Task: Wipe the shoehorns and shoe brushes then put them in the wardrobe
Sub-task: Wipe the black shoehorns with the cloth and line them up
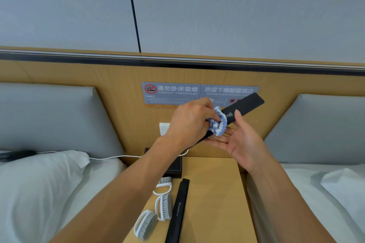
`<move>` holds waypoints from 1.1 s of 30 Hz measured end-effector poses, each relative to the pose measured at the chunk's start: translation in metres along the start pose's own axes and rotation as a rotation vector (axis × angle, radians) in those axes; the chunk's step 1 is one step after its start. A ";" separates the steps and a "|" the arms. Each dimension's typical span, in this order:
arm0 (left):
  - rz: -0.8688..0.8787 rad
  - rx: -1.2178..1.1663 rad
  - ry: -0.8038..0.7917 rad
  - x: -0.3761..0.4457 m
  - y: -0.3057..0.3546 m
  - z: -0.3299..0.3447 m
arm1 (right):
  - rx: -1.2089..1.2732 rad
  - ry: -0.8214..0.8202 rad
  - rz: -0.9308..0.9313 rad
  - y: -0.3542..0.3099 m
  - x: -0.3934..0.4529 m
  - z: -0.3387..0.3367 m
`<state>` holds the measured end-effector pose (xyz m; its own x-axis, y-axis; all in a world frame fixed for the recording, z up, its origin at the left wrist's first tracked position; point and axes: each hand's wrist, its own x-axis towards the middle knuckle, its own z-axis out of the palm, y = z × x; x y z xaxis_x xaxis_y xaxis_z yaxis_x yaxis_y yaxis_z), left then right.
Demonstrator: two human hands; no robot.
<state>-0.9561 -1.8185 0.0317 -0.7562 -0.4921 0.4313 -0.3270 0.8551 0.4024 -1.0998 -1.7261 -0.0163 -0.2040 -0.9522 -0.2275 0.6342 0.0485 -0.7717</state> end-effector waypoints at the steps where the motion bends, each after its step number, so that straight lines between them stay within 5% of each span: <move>1: 0.013 0.009 -0.024 -0.001 0.000 0.000 | -0.027 0.044 -0.010 0.001 0.002 0.000; 15: 0.021 0.106 -0.018 -0.028 -0.018 -0.015 | 0.020 0.286 -0.237 0.001 0.002 0.006; 27: -0.270 0.208 0.000 -0.069 -0.083 -0.029 | 0.034 0.237 -0.302 -0.014 0.005 0.004; 33: -0.090 0.272 -0.059 -0.062 -0.064 -0.021 | 0.045 0.215 -0.227 -0.002 0.011 0.012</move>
<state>-0.8765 -1.8459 -0.0040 -0.7462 -0.5648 0.3524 -0.5285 0.8245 0.2023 -1.0939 -1.7404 -0.0101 -0.4945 -0.8510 -0.1767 0.5857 -0.1760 -0.7912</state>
